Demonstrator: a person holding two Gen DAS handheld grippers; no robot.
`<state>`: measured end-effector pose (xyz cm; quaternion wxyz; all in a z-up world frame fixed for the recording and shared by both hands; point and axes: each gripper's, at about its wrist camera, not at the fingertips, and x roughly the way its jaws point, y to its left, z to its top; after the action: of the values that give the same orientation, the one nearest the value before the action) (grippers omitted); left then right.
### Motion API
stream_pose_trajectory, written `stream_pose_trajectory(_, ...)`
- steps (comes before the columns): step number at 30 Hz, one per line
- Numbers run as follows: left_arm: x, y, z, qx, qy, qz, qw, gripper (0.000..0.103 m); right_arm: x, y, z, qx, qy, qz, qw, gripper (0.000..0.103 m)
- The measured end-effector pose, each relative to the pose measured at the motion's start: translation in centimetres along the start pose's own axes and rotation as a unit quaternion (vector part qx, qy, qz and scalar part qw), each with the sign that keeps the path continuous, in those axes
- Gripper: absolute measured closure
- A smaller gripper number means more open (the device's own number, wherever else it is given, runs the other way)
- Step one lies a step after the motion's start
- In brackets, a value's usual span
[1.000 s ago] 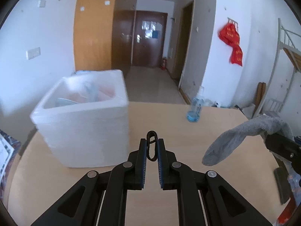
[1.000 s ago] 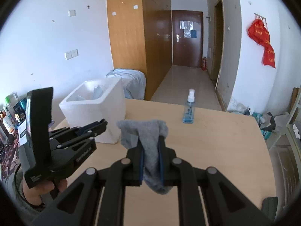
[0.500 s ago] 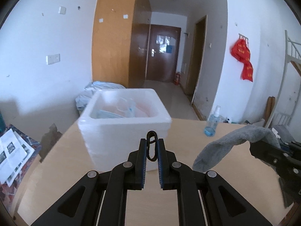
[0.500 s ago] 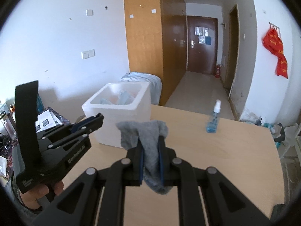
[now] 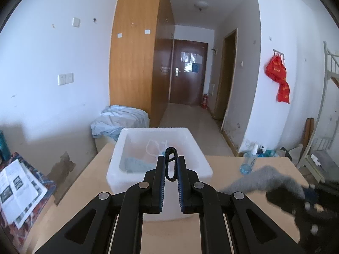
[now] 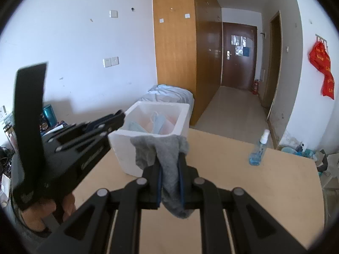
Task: Organize soft objects
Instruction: 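Carry the hair tie and the sock with both grippers toward the foam box, then open the left gripper over the foam box to drop the hair tie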
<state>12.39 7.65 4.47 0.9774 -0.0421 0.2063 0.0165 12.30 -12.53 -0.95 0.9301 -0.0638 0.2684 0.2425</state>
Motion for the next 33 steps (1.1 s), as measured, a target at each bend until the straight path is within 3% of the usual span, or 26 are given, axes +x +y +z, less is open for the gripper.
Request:
stream_pose_trajectory(14,7.7,0.6,2.6,-0.011,0.035,0.014,0.9992,0.092,1.8,-0.6,0.1,0.004,0.013,-0.001,1.0,0.087)
stream_pose_trajectory(19,10.1,0.8,2.3,-0.015,0.063,0.018,0.9978,0.092,1.9,-0.6,0.2,0.007,0.018,-0.003,1.0,0.087)
stream_pose_trajectory(26,11.3,1.0,1.7,-0.015,0.071,0.031,0.9969,0.088,1.8,-0.5,0.2,0.005,0.019,-0.004,1.0,0.087)
stream_pose_trajectory(30,10.7,0.6,1.7,-0.005,0.057,0.043,0.9975,0.068,1.8,-0.5,0.2,0.007,0.02,-0.004,1.0,0.087)
stream_pose_trajectory(33,9.9,0.7,1.7,-0.014,0.038,0.05,0.9979,0.024,1.8,-0.6,0.3,0.008,0.02,-0.004,1.0,0.087)
